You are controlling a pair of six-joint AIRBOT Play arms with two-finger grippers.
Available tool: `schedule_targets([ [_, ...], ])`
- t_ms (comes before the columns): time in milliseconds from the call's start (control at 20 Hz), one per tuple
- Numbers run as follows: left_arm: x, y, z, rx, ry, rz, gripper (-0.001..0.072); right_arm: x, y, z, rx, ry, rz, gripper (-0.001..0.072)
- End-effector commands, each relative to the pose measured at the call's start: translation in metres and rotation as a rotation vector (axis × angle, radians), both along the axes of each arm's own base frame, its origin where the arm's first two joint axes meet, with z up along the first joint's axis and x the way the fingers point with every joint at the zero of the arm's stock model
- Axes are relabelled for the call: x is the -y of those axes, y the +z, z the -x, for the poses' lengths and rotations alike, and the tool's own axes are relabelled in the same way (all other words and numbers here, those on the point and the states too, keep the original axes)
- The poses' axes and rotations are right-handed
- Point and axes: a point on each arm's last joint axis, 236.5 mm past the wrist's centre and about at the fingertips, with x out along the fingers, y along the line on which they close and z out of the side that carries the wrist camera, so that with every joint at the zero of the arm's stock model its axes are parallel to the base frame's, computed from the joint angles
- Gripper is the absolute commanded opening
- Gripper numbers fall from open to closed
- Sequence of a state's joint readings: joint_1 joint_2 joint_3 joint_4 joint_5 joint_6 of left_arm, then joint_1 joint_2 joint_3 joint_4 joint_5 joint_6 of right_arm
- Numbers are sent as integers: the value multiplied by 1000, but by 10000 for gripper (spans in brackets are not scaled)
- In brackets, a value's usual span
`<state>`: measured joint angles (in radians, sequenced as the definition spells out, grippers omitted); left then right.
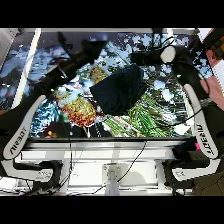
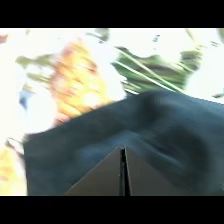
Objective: Fold the clothes and pants, and hang the long-sleeved shirts on hangers.
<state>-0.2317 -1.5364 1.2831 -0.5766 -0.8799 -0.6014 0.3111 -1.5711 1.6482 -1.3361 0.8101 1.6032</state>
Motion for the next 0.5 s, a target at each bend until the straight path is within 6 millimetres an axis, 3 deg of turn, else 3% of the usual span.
schedule_targets([
  [0, -37, 42, 18, 141, -39, 50, 28, -60, -5, -11, 73, 14, -98, 33],
  [150, -34, 47, 28, 165, -73, 59, 28, -85, -49, -15, 57, 33, -45, 33],
  [250, -25, 45, 32, 165, -93, 49, 28, -82, -90, -17, -15, 22, -9, 32],
  [350, -18, 44, 36, 165, -108, 46, 28, -59, -122, -9, -114, 17, 82, 33],
  [450, -17, 44, 36, 165, -110, 44, 28, -15, -140, 1, -193, 7, 243, 33],
])
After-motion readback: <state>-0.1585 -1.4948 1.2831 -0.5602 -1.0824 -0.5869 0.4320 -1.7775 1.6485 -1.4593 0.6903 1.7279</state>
